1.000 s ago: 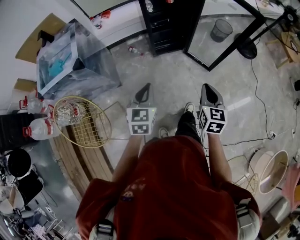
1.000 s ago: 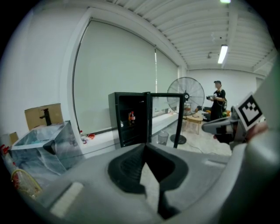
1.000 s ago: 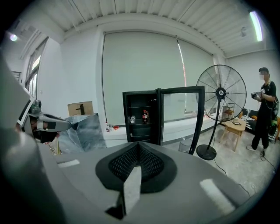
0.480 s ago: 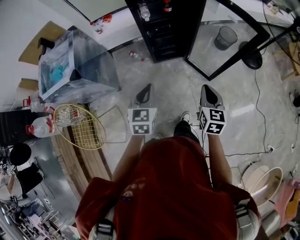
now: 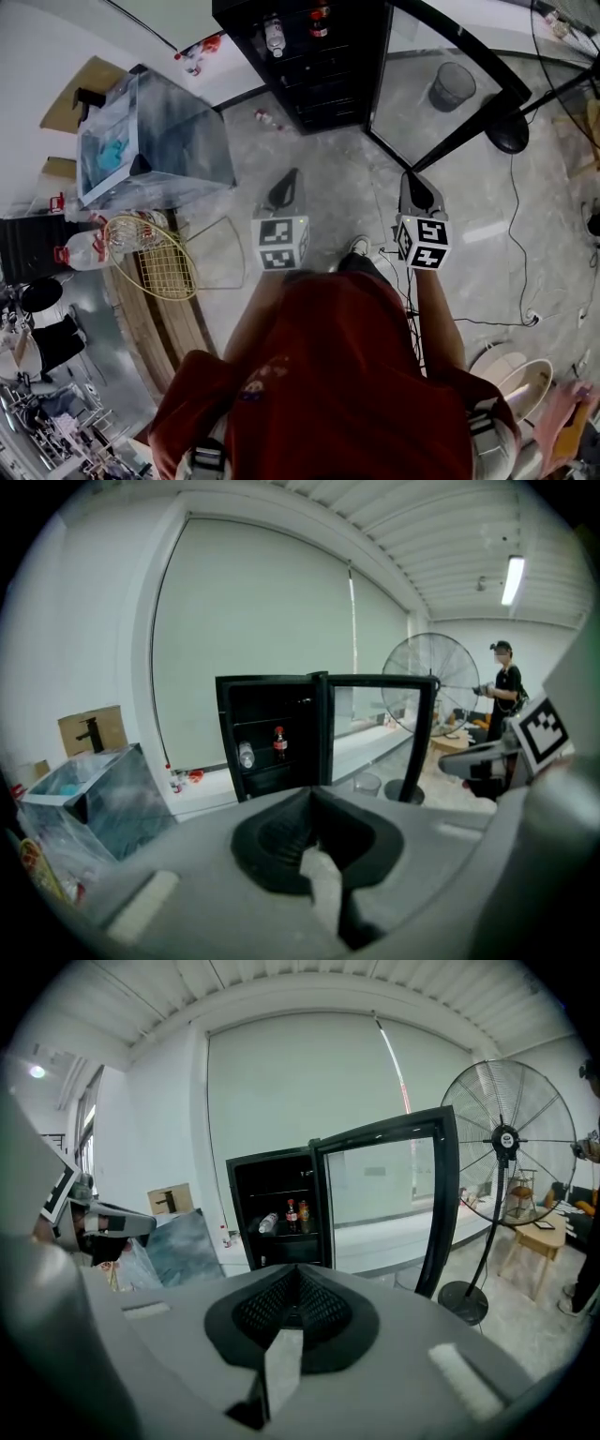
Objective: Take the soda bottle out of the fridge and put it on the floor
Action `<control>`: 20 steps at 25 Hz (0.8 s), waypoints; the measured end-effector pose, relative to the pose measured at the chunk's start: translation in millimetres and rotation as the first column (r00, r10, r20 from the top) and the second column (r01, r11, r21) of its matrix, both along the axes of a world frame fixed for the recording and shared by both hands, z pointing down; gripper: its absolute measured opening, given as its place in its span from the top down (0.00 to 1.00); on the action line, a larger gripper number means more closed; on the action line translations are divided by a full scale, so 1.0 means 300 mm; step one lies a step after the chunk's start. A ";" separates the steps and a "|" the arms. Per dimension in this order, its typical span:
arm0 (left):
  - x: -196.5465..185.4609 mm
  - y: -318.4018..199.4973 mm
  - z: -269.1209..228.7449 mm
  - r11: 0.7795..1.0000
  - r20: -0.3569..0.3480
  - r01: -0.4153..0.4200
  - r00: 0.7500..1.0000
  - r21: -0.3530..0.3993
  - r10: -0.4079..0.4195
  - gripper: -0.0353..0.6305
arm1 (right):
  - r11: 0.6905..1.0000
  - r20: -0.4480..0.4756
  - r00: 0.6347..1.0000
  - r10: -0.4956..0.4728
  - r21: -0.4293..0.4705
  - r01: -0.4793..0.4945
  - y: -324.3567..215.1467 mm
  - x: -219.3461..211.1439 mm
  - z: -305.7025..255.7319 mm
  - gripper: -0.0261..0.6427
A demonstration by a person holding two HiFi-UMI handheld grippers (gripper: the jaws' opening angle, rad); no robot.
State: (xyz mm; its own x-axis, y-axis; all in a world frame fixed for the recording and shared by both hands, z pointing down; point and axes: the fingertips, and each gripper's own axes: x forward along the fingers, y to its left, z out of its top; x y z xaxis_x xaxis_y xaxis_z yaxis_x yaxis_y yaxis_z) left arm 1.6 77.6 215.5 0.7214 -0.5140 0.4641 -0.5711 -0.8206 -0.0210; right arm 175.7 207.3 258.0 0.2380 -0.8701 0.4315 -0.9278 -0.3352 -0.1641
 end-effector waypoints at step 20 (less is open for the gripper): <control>0.125 -0.156 0.082 0.995 -0.004 0.091 0.996 -0.037 -0.091 0.94 | 0.995 -0.008 0.995 -0.096 -0.021 0.096 -0.206 0.161 0.035 0.96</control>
